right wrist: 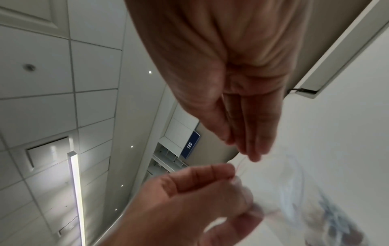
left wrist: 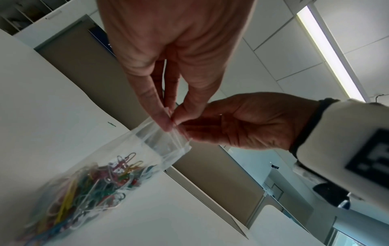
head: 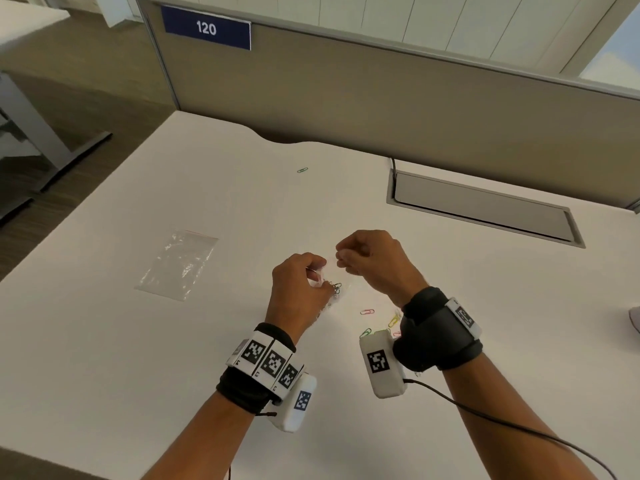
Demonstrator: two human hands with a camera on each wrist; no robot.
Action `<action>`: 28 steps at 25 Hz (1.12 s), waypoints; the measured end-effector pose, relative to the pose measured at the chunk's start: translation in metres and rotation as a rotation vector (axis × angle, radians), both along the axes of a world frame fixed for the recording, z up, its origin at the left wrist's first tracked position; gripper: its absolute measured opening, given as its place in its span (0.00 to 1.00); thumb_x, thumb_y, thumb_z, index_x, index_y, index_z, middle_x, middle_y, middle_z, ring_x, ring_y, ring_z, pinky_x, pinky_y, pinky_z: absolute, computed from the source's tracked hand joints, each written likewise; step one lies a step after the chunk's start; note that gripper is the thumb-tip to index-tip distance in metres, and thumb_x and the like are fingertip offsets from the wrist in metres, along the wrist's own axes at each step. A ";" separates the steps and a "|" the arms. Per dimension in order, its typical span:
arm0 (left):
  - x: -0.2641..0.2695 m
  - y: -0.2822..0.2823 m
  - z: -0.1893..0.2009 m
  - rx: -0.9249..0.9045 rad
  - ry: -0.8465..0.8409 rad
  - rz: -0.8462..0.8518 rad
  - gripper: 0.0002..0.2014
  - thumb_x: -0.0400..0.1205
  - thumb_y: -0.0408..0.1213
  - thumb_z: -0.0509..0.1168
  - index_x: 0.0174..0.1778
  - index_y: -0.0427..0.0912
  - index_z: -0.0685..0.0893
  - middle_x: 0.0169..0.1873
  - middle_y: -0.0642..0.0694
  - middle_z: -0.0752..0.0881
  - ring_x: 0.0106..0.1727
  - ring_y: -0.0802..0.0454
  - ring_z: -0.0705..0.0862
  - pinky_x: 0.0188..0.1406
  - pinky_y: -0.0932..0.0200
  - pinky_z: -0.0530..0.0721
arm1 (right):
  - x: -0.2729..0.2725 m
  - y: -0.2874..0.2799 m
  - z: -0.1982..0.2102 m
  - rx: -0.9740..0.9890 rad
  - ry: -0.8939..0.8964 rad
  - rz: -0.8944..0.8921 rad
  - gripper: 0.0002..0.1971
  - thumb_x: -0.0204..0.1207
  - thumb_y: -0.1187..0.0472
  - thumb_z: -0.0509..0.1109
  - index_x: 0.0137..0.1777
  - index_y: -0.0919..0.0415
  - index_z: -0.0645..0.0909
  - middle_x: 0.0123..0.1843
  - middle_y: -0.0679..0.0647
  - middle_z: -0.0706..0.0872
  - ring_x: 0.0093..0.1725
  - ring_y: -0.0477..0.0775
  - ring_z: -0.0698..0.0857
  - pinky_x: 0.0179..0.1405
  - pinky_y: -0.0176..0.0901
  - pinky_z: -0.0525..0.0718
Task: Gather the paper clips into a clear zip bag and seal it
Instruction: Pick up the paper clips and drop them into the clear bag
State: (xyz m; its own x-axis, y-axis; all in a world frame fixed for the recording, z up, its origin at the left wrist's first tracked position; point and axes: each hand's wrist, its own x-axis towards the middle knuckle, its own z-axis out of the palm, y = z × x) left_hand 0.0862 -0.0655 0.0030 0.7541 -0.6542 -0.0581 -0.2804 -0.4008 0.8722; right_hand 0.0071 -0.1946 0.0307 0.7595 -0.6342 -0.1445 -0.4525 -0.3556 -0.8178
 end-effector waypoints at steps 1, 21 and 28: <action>0.004 0.000 0.000 0.002 -0.006 0.009 0.18 0.70 0.29 0.76 0.55 0.39 0.85 0.50 0.47 0.87 0.45 0.54 0.85 0.37 0.76 0.78 | 0.005 -0.008 0.004 -0.055 -0.034 -0.018 0.08 0.78 0.62 0.67 0.50 0.63 0.86 0.44 0.57 0.91 0.44 0.52 0.90 0.47 0.44 0.89; 0.072 -0.058 -0.028 -0.090 -0.044 0.000 0.17 0.73 0.30 0.74 0.57 0.41 0.85 0.50 0.48 0.85 0.48 0.54 0.85 0.45 0.63 0.90 | 0.252 -0.178 -0.091 -0.567 0.630 0.535 0.34 0.80 0.73 0.56 0.84 0.55 0.52 0.86 0.51 0.54 0.84 0.57 0.56 0.82 0.48 0.54; 0.064 -0.056 -0.025 -0.062 -0.074 -0.016 0.17 0.73 0.32 0.74 0.58 0.42 0.84 0.52 0.49 0.85 0.49 0.54 0.87 0.46 0.65 0.89 | 0.237 -0.172 -0.097 -0.555 0.614 0.483 0.30 0.78 0.68 0.60 0.81 0.53 0.62 0.80 0.57 0.67 0.78 0.62 0.69 0.76 0.54 0.70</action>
